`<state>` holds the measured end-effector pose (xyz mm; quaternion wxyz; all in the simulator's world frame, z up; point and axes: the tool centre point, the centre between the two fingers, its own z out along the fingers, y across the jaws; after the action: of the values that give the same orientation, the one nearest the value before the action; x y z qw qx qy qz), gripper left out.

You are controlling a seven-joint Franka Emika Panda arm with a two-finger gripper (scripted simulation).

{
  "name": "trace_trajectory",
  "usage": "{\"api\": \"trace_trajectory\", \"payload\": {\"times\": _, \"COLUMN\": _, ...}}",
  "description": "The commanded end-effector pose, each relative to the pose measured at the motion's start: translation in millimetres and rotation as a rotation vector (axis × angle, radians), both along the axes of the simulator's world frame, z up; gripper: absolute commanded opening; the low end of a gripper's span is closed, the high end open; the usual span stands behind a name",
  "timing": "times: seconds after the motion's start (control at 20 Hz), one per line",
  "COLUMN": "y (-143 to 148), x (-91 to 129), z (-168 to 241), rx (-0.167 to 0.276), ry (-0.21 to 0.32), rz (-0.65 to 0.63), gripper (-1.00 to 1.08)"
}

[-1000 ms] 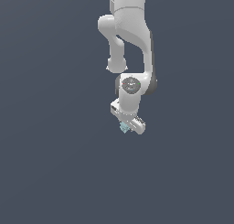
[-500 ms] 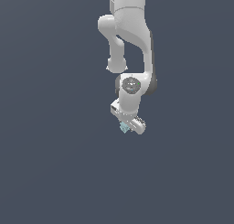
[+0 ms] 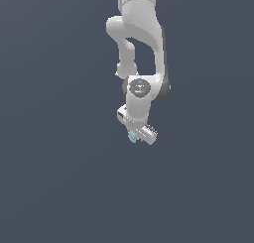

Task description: Pick up the object and move it to a goal position.

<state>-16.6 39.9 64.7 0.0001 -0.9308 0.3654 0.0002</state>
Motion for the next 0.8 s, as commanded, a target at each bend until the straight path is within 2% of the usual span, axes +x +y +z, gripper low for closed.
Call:
{"api": "trace_trajectory", "payload": {"times": 0.0, "y": -7, "x": 3, "z": 15, "rx": 0.0, "ry": -0.001, "rz": -0.001, "gripper": -1.0}}
{"api": "trace_trajectory", "payload": {"times": 0.75, "y": -73, "x": 35, "z": 159, "rx": 0.0, "ry": -0.001, "rz": -0.001, "gripper": -1.0}}
